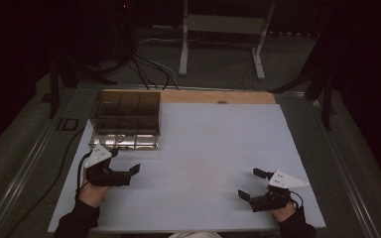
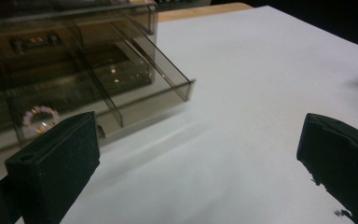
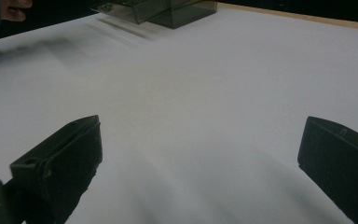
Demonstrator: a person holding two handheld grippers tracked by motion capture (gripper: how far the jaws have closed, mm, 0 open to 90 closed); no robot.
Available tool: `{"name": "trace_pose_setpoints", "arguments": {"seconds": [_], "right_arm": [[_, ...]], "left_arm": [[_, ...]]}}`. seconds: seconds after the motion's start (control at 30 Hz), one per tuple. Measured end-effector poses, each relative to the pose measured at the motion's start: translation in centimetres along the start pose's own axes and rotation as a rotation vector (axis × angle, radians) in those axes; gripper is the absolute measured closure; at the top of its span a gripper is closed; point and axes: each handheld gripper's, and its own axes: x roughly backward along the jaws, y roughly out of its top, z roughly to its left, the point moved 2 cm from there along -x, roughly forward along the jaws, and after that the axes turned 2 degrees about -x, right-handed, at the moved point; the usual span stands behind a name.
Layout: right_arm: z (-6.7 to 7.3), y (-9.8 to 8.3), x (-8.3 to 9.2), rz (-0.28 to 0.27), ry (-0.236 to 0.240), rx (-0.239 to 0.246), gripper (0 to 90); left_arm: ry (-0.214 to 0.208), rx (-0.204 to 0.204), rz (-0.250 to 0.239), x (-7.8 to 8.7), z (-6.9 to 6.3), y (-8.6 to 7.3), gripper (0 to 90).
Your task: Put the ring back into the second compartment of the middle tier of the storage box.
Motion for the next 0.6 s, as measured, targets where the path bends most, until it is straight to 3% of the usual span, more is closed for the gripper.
{"name": "trace_pose_setpoints", "arguments": {"seconds": [0.2, 0.3, 0.43, 0.5, 0.6], "right_arm": [[0.0, 0.0, 0.0, 0.002, 0.000, -0.002, 0.0], [0.0, 0.0, 0.0, 0.000, -0.001, -0.001, 0.0], [0.0, 0.0, 0.1, 0.001, -0.001, 0.000, 0.0], [0.0, 0.0, 0.1, 0.001, -0.002, 0.002, 0.0], [0.0, 0.0, 0.1, 0.002, -0.003, 0.004, 0.0]], "left_arm": [[-0.015, 0.005, 0.015, -0.1, -0.1, -1.3, 0.7], [-0.011, -0.021, 0.039, -0.2, -0.3, -2.2, 0.7], [-0.044, -0.054, 0.057, -0.4, -0.5, -3.3, 0.7], [-0.065, -0.034, 0.063, -0.7, -0.3, -3.7, 0.7], [-0.052, -0.040, 0.082, -0.9, -0.2, -4.0, 0.7]]}}
